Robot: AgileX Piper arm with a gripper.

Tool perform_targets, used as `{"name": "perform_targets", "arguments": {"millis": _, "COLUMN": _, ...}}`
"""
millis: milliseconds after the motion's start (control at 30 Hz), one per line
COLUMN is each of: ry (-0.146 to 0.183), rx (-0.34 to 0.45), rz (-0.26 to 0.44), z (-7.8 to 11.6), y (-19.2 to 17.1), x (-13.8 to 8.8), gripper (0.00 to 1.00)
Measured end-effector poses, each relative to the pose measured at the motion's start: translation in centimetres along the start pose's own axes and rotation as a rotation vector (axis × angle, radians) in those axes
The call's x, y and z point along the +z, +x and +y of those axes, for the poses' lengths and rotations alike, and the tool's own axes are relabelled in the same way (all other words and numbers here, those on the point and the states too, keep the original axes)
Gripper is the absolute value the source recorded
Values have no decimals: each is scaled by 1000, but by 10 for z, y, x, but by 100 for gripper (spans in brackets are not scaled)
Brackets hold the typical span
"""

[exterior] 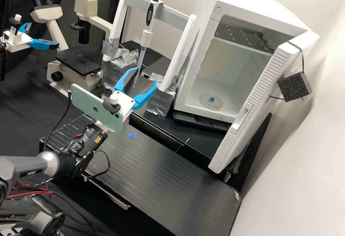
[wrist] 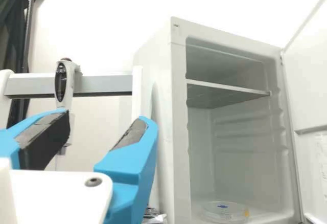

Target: Open the door

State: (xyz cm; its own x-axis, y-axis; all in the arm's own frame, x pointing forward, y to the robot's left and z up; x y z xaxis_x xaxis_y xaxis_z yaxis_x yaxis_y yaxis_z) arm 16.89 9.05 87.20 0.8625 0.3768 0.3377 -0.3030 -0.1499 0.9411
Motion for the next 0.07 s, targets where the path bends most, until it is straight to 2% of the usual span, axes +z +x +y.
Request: {"name": "perform_targets", "arguments": {"millis": 67, "ry": 16, "rx": -5, "rz": -6, "z": -2, "y": 0, "x": 2, "gripper": 100}}
